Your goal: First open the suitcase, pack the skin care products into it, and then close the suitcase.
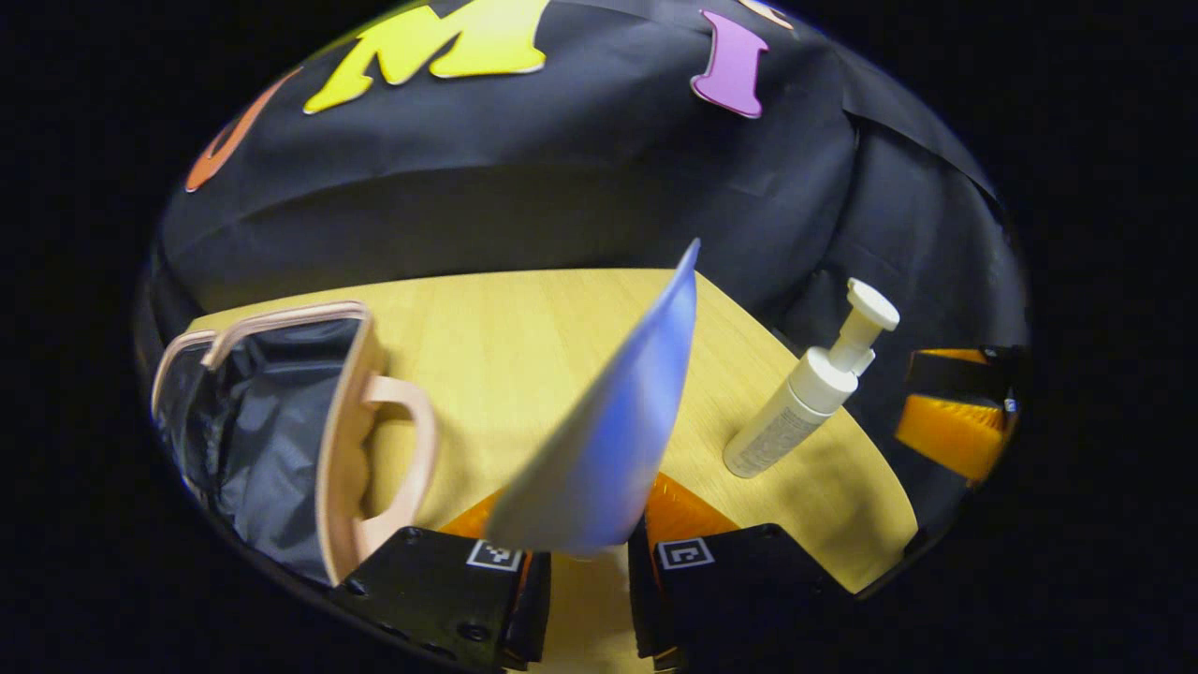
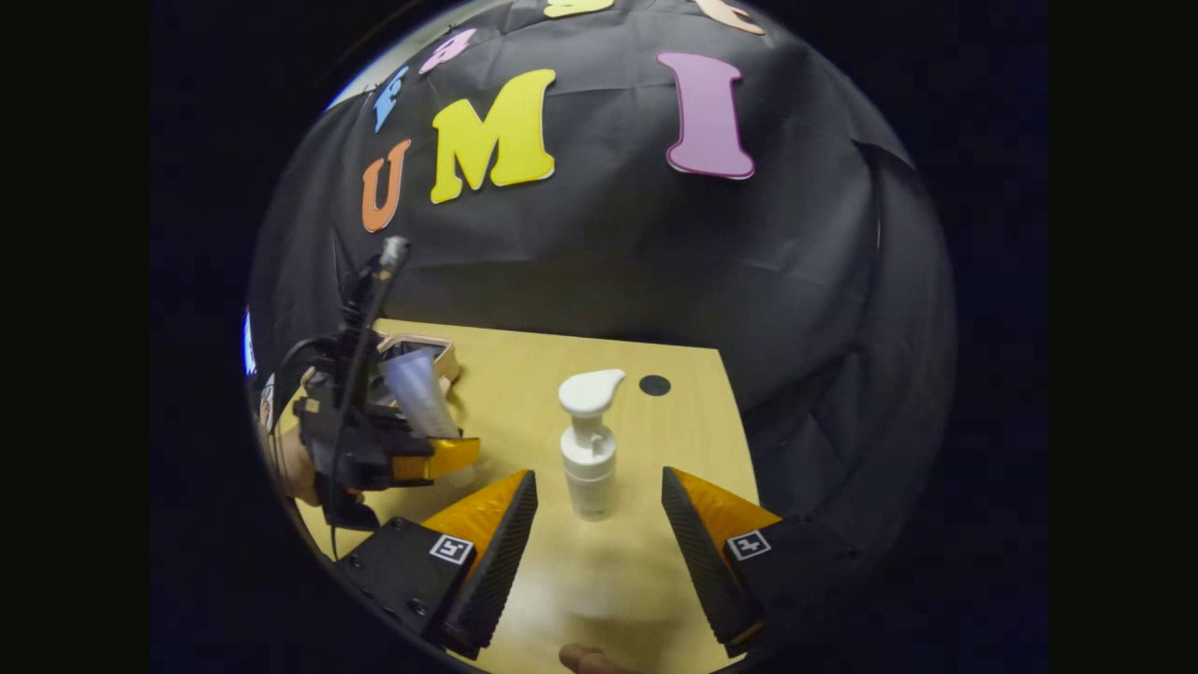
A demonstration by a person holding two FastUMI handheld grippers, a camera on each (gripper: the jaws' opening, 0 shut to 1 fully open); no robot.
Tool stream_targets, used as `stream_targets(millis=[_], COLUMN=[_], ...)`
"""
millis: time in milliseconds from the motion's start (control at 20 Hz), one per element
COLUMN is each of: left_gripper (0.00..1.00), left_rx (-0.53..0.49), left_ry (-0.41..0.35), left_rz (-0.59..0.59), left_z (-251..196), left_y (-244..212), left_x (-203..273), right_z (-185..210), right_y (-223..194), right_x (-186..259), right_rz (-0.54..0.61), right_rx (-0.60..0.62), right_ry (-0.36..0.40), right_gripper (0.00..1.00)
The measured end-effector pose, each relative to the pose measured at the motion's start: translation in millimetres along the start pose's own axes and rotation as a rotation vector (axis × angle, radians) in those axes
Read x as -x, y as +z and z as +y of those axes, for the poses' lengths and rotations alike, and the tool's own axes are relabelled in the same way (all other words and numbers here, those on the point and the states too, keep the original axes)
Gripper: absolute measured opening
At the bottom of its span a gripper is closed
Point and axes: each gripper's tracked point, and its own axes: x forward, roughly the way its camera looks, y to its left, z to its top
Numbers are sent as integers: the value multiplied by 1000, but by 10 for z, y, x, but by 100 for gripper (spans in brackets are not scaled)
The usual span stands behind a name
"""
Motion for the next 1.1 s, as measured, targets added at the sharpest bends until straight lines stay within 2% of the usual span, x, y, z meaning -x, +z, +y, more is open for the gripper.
stream_targets(millis=[200, 500, 550, 600, 650, 750, 1100], left_gripper=[31, 32, 37, 32, 36, 31, 32], left_rx=[-5, 32, 39, 49, 55, 44, -4], left_ry=[24, 79, 93, 105, 117, 144, 183], left_rz=[-35, -27, -24, -18, -16, -10, -41], left_z=[45, 242, 308, 383, 455, 624, 1176], left_y=[69, -39, -62, -71, -77, -55, 176], left_x=[567, 1238, 1323, 1400, 1472, 1589, 2134], right_z=[67, -3, -20, -41, -40, -8, 426], right_y=[-90, -406, -401, -365, -408, -431, -443], right_x=[-435, -826, -827, -854, -826, -740, -26], right_rz=[15, 86, 92, 90, 97, 117, 143], right_rx=[-8, -9, -28, -39, -43, -57, -137], right_ry=[9, -64, -74, -93, -102, -114, -116], right_gripper=[79, 81, 71, 61, 52, 49, 47])
